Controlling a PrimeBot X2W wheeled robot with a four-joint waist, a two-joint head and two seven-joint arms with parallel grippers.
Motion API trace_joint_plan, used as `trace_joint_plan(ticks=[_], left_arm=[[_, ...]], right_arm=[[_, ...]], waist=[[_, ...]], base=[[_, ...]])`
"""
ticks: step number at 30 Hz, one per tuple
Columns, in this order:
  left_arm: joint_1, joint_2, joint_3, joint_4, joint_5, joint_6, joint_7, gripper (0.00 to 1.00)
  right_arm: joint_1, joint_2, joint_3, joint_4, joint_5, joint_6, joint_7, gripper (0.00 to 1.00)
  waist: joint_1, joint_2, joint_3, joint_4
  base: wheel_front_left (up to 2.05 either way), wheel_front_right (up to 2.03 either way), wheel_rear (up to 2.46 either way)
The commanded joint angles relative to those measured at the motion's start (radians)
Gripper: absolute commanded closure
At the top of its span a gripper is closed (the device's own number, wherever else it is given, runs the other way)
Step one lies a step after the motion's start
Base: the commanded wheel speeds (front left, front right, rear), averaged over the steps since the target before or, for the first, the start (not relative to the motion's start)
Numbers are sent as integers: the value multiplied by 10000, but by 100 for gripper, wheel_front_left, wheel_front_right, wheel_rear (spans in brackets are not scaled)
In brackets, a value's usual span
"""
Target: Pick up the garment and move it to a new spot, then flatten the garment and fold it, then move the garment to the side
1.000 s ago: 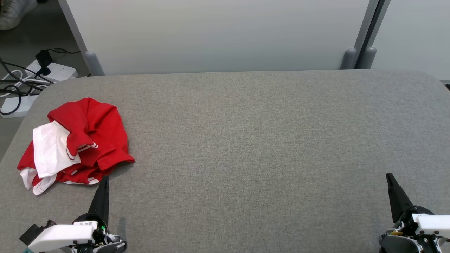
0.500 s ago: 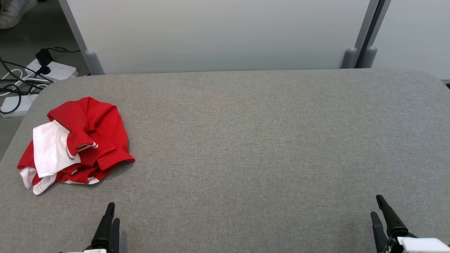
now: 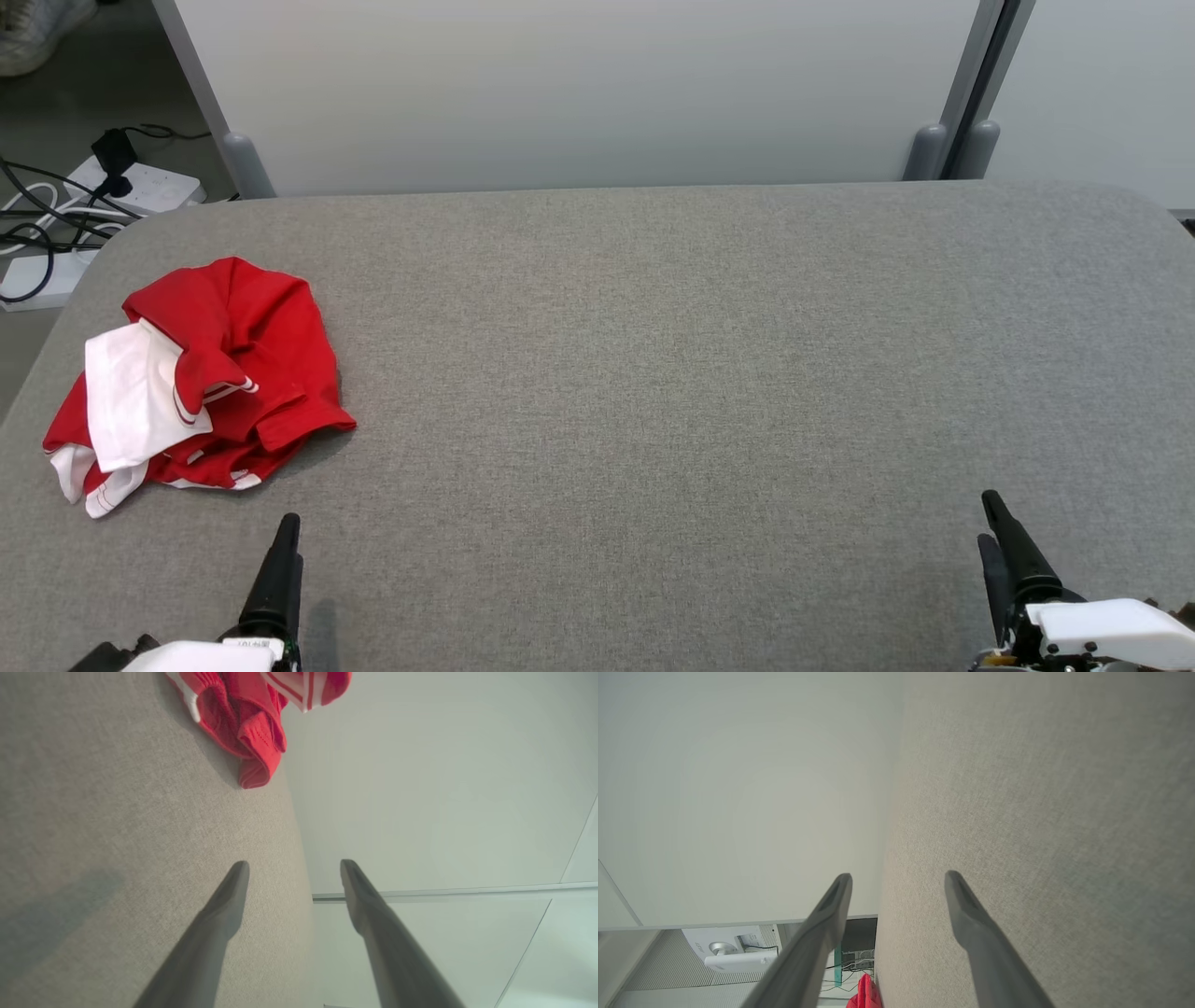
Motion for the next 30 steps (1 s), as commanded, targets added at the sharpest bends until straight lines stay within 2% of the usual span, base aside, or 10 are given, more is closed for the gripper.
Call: trace_joint_plan(ticks=[1, 15, 30], left_arm=[[-542, 259, 31, -271, 236, -10, -77, 0], [-934, 693, -258, -290, 2402, -11, -519, 0], [-1235, 1028, -542, -353, 4060, -11, -930, 0]], right_arm=[[-490, -137, 118, -205, -263, 35, -128, 0], [-991, -183, 408, -36, -2616, 41, -567, 0], [-1468, -225, 782, 124, -4365, 46, -977, 0]], waist=[[-2, 0, 3, -1], [-3, 0, 56, -36], [-3, 0, 110, -104]], base=[[0, 0, 0], [0, 0, 0], [0, 0, 0]])
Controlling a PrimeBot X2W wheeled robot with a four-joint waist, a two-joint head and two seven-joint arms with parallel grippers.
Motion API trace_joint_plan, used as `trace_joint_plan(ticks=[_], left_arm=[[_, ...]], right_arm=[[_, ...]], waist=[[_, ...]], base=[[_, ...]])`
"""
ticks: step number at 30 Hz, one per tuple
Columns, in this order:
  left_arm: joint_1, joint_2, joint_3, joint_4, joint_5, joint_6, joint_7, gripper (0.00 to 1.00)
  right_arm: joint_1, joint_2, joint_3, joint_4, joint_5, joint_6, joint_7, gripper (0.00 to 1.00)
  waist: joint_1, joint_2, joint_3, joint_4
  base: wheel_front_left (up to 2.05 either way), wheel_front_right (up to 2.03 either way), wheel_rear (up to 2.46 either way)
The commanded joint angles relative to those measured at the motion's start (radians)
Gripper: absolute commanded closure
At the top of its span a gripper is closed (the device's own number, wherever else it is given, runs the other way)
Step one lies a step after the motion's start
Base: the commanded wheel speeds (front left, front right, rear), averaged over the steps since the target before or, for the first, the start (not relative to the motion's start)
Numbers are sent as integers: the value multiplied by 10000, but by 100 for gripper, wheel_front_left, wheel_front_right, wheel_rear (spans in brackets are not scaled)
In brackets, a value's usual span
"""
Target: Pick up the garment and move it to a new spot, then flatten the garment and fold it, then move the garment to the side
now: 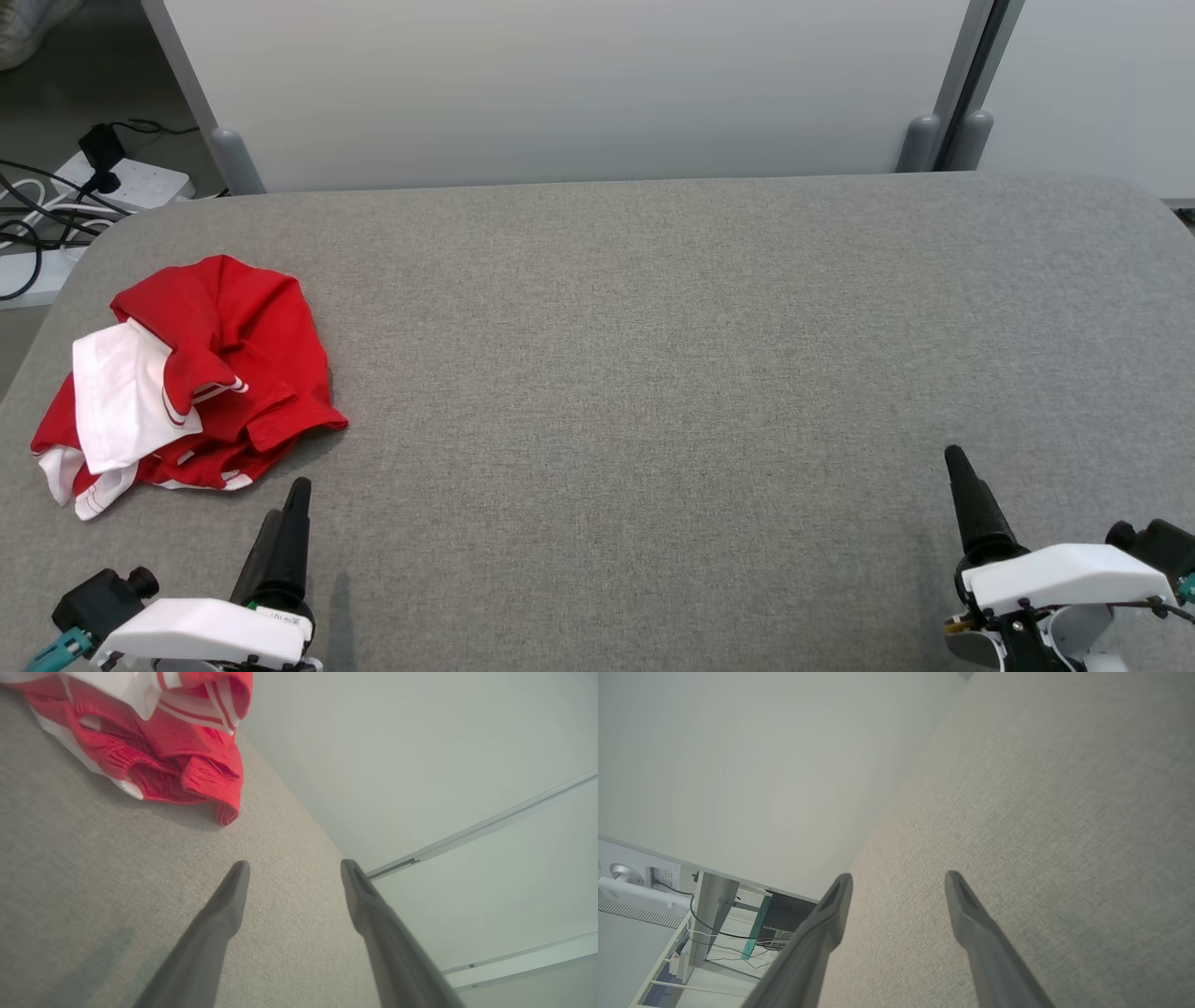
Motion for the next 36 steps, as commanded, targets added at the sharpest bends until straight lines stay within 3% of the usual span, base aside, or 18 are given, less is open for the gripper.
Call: trace_joint_plan(ticks=[1, 36], left_arm=[[-681, 295, 104, -310, 341, -11, -140, 0], [-1463, 1014, -170, -155, 4116, -12, -1166, 0]], right_arm=[[-630, -169, 185, -203, -324, 47, -180, 0], [-1709, -276, 922, 81, -4457, 61, -1202, 0]], waist=[[-2, 0, 4, -3], [-2, 0, 124, -139]], base=[[0, 0, 0], [0, 0, 0]])
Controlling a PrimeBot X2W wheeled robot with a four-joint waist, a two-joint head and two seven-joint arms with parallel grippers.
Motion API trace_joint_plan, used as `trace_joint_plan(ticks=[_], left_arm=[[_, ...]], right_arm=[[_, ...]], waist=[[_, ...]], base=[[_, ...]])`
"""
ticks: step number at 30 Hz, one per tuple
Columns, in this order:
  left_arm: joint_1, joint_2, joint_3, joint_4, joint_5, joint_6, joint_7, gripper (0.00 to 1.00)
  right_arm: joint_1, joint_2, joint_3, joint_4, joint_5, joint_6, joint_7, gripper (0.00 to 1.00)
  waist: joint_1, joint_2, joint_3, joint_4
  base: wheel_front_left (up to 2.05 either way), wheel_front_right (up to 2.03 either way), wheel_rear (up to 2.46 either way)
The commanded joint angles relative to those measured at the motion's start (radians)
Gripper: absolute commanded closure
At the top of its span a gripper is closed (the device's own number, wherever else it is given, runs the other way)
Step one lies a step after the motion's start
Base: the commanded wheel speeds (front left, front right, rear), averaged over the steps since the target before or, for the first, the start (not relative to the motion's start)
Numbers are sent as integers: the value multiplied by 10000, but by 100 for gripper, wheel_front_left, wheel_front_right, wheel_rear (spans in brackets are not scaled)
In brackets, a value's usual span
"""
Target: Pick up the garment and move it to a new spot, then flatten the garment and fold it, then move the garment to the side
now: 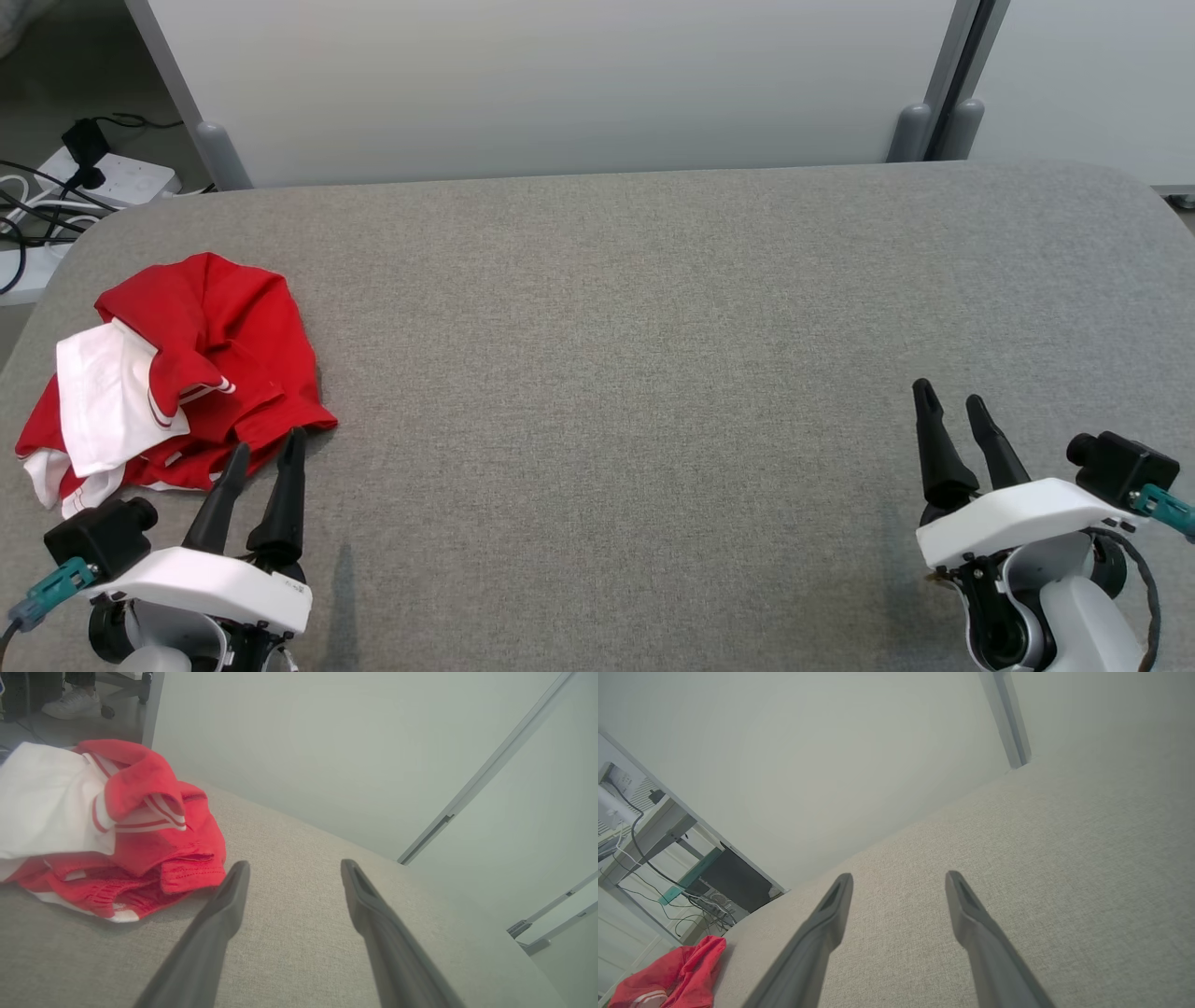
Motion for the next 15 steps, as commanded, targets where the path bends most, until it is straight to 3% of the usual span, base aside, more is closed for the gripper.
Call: trace_joint_plan(ticks=[1, 15], left_arm=[[-645, 368, 213, -221, 391, -8, -162, 0], [-798, 501, 254, 61, 1967, -9, -543, 0]], right_arm=[[-555, -64, 246, -219, -393, 59, -198, 0], [-808, -104, 380, -87, -1979, 64, -579, 0]], waist=[[0, 0, 3, -3], [-1, 0, -37, -115]], base=[[0, 0, 0], [0, 0, 0]])
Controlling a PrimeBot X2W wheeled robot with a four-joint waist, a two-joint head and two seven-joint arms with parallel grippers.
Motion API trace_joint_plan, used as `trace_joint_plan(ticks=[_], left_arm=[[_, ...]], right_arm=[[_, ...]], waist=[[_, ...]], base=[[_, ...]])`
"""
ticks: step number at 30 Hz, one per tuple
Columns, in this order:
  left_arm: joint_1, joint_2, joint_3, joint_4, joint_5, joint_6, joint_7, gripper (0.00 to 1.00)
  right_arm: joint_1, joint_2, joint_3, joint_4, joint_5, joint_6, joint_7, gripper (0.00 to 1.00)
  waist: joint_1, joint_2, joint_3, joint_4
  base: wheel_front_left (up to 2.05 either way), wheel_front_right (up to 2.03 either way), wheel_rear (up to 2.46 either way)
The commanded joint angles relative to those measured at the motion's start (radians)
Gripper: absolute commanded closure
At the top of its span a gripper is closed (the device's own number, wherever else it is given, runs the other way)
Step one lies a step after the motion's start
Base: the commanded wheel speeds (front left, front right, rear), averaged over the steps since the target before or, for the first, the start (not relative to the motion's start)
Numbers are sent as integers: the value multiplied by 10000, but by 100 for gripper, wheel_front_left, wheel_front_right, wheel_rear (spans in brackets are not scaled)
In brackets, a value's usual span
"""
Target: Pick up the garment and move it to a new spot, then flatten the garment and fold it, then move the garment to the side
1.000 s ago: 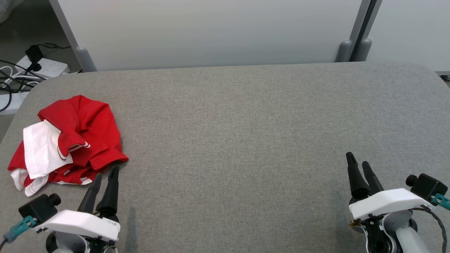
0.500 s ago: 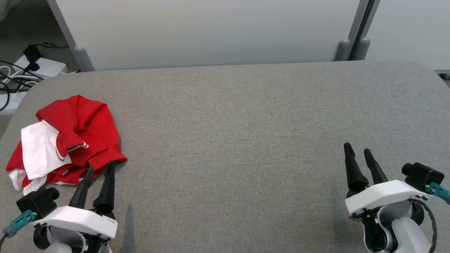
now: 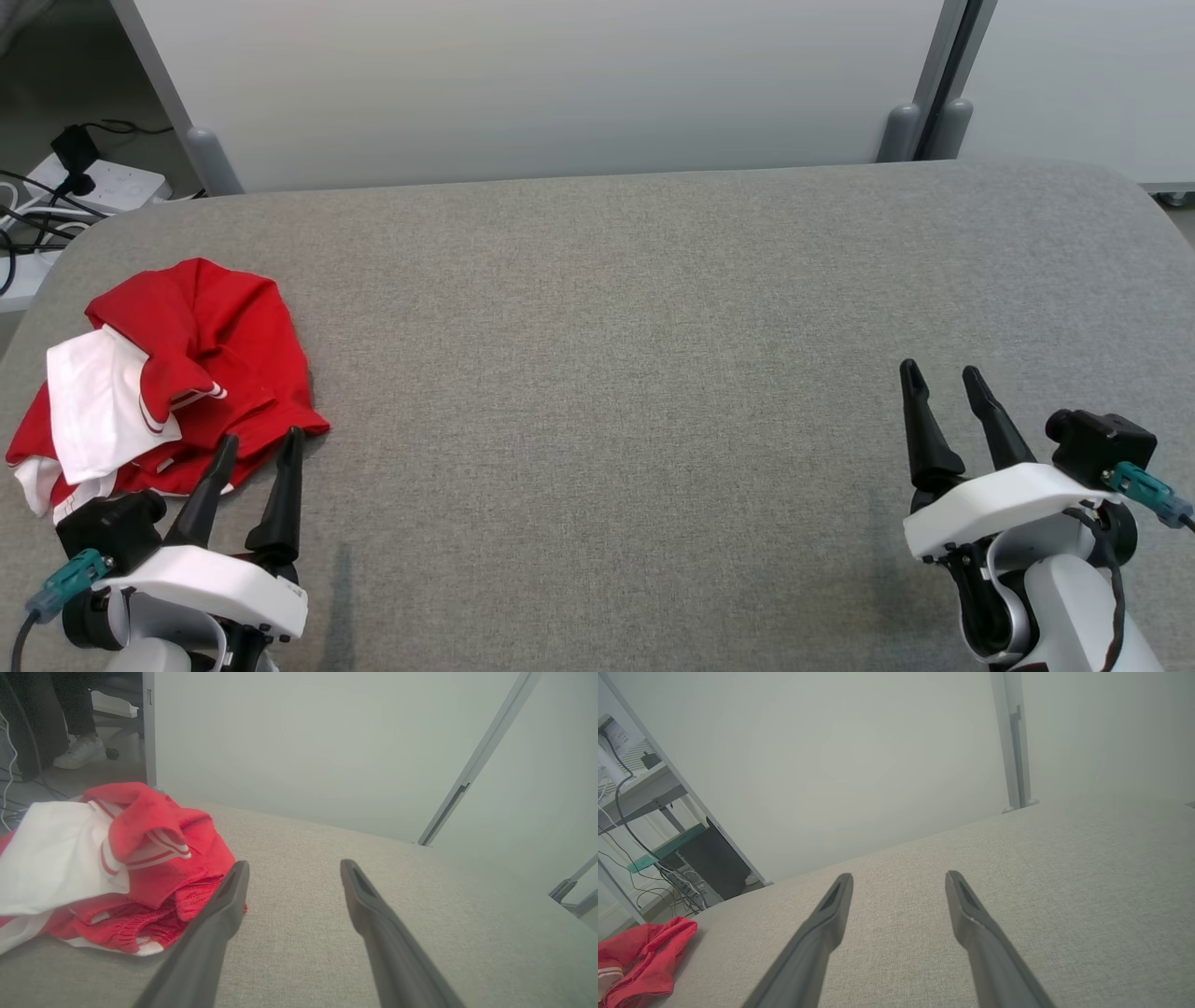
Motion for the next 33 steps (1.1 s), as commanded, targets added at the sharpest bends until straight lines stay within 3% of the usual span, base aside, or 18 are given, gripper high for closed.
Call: trace_joint_plan(ticks=[1, 25, 33], left_arm=[[-639, 281, 281, -215, 286, -9, -111, 0], [-1270, 438, 1017, 399, 3557, -10, -844, 0], [-1280, 393, 1187, 498, 3740, -10, -858, 0]], right_arm=[[-493, -59, 189, -160, -302, 65, -192, 0], [-971, -135, 207, -22, -3237, 75, -922, 0], [-953, -137, 20, 74, -3310, 75, -937, 0]], waist=[[-1, 0, -1, -6], [-1, 0, 177, -279], [-1, 0, 179, -233]], base=[[0, 0, 0], [0, 0, 0], [0, 0, 0]])
